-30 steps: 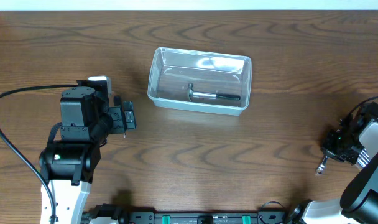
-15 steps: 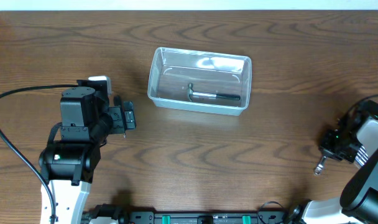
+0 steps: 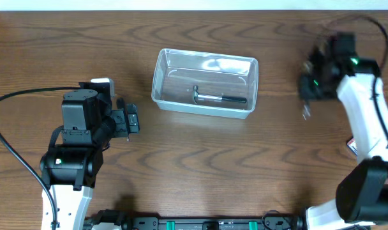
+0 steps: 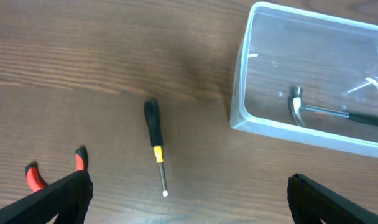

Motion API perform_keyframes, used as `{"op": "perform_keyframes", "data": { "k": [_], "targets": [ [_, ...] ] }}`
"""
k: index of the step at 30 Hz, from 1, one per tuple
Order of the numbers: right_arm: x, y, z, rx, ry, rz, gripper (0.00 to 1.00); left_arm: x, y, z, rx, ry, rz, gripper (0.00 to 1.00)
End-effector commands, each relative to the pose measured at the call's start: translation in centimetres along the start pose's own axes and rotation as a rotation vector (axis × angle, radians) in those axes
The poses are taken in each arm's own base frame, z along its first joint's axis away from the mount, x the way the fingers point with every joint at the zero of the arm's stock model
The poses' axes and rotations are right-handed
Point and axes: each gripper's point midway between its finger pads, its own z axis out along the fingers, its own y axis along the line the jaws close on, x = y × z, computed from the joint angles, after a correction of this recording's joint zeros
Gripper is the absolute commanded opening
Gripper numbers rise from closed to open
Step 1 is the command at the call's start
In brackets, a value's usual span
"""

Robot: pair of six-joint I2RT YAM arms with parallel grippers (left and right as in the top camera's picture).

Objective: Pack container
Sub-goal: 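Carry the wrench over the container and lower it inside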

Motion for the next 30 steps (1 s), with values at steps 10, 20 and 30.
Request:
{"op": "perform_keyframes", "data": {
  "k": [10, 20, 30],
  "targets": [
    [-3.9, 20.9, -2.7, -0.204, -0.261, -0.897, 0.01, -1.0, 0.0, -0.8, 0.000, -0.033, 0.009, 0.98],
    [-0.9, 23.4, 6.4, -0.354, -0.091, -1.031, 0.01, -1.1, 0.0, -1.1, 0.001, -0.046, 0.009, 0.98],
    [2.4, 22.9, 11.2, -0.381, 0.073, -1.039, 0.04, -1.1, 0.0, -1.1, 0.001, -0.046, 0.009, 0.98]
  ]
}}
